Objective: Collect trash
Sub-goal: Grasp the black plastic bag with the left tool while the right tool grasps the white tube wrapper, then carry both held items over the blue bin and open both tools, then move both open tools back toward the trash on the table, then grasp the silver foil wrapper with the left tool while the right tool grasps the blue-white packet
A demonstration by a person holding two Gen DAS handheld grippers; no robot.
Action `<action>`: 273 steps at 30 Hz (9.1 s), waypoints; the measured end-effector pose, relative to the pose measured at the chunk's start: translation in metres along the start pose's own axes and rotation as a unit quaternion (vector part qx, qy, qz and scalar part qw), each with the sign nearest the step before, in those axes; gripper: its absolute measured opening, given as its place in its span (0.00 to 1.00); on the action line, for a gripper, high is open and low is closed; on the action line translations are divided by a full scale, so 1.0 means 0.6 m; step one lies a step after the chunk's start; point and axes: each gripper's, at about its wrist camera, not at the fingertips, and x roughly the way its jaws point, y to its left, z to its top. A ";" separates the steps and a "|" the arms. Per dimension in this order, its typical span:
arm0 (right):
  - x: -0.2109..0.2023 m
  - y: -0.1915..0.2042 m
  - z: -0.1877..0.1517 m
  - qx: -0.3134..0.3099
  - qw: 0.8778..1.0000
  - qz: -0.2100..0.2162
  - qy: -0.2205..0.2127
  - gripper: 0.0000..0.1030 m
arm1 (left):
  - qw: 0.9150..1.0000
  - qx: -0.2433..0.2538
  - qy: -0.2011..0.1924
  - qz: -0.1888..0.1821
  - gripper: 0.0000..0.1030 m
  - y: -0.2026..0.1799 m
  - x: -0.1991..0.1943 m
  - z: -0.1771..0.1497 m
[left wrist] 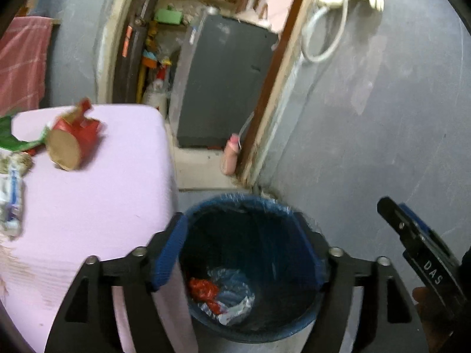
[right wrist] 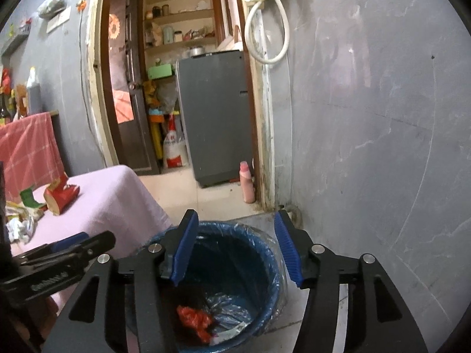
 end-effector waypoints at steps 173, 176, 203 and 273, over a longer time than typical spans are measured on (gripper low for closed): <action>0.060 -0.032 -0.100 0.058 0.993 0.025 0.104 0.27 | 0.991 -0.002 0.102 0.084 0.24 -0.030 0.070 -0.084; 0.060 -0.035 -0.100 0.063 0.992 0.028 0.107 0.28 | 0.992 -0.004 0.099 0.077 0.30 -0.032 0.066 -0.086; -0.068 0.018 0.009 0.042 0.995 0.045 -0.084 0.79 | 0.992 0.022 -0.098 0.078 0.93 0.018 -0.127 0.016; 0.058 0.584 -0.091 -0.093 0.921 0.332 0.183 0.13 | 0.995 -0.033 0.007 0.098 0.53 0.524 -0.285 0.002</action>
